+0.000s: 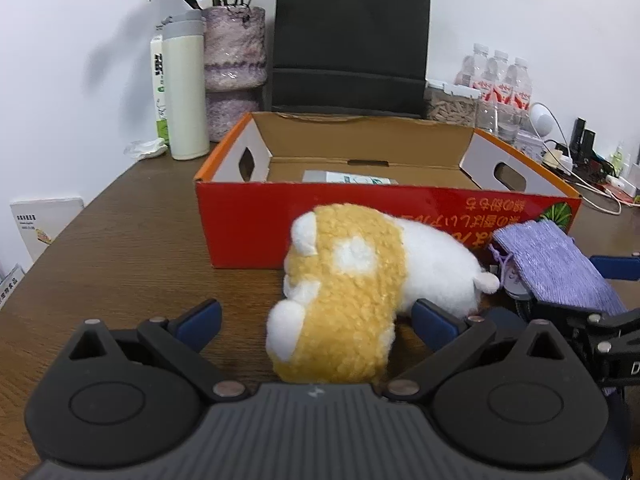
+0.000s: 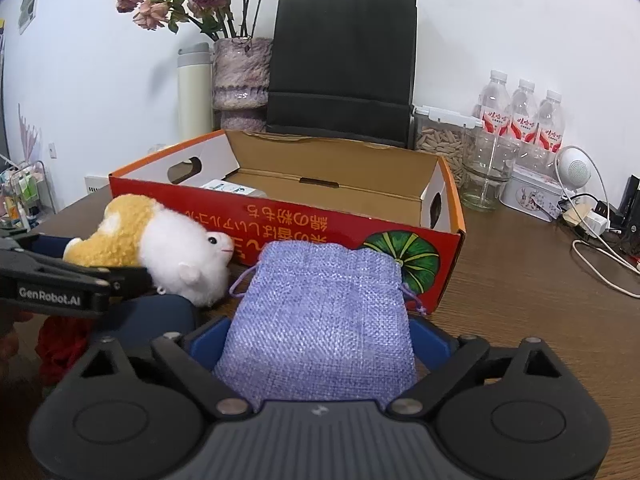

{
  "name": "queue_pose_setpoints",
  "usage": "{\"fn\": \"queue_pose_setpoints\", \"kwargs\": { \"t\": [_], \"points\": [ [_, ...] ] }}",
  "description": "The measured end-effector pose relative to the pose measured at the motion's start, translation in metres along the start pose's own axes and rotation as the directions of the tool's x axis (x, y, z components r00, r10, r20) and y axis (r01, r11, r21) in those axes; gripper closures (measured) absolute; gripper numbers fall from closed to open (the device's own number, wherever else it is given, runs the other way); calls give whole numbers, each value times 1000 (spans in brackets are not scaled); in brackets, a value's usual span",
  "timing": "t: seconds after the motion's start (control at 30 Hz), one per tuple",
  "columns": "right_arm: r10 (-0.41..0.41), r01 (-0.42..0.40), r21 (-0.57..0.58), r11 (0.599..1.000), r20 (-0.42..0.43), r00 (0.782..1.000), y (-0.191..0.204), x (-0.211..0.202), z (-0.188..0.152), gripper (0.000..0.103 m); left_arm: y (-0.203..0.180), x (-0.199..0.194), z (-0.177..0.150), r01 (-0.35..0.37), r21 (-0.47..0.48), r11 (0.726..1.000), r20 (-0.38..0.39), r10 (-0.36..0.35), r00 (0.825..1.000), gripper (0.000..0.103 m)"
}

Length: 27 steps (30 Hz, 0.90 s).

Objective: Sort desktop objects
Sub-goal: 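Grasp the plush sheep with the left gripper while the right gripper grasps the purple pouch, then lower the sheep into the box with the left gripper while the right gripper drops the pouch in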

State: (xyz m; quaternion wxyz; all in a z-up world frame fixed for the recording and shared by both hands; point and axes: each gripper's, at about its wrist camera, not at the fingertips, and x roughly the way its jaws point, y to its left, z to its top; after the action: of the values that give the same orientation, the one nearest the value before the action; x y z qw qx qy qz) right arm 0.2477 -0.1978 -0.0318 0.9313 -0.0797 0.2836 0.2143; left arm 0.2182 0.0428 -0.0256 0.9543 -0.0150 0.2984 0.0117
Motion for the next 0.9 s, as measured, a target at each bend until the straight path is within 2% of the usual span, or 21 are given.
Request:
{"fn": "queue_pose_setpoints", "kwargs": {
  "t": [0.03, 0.13, 0.2, 0.23, 0.3, 0.47, 0.67, 0.9],
  "points": [
    [2, -2, 0, 1000, 1, 1000, 0, 0, 0, 14, 0, 1, 0, 10, -1, 1000, -5, -10, 1000, 2],
    [5, -5, -1, 1000, 4, 1000, -1, -1, 0, 21, 4, 1, 0, 45, -22, 999, -3, -45, 999, 16],
    [0, 0, -6, 1000, 9, 1000, 0, -2, 0, 30, 4, 2, 0, 61, -22, 998, -8, -61, 998, 33],
    [0, 0, -4, 1000, 14, 1000, -1, -3, 1, 38, 4, 3, 0, 66, -22, 998, -12, -66, 998, 36],
    [7, -7, 4, 1000, 23, 1000, -3, -5, 1, 44, 4, 3, 0, 62, -23, 998, -15, -62, 998, 40],
    [17, -19, 28, 999, 38, 999, -9, -10, 2, 55, 6, 3, 0, 72, -37, 997, -9, -73, 997, 44],
    [32, -36, 48, 998, 71, 997, -13, -19, 1, 76, 0, -5, -1, 71, -12, 997, 28, -71, 997, 50],
    [34, -45, 76, 996, 135, 990, -19, -38, -2, 84, -1, -19, -2, 65, -16, 998, 77, -64, 995, 51]
  ]
}}
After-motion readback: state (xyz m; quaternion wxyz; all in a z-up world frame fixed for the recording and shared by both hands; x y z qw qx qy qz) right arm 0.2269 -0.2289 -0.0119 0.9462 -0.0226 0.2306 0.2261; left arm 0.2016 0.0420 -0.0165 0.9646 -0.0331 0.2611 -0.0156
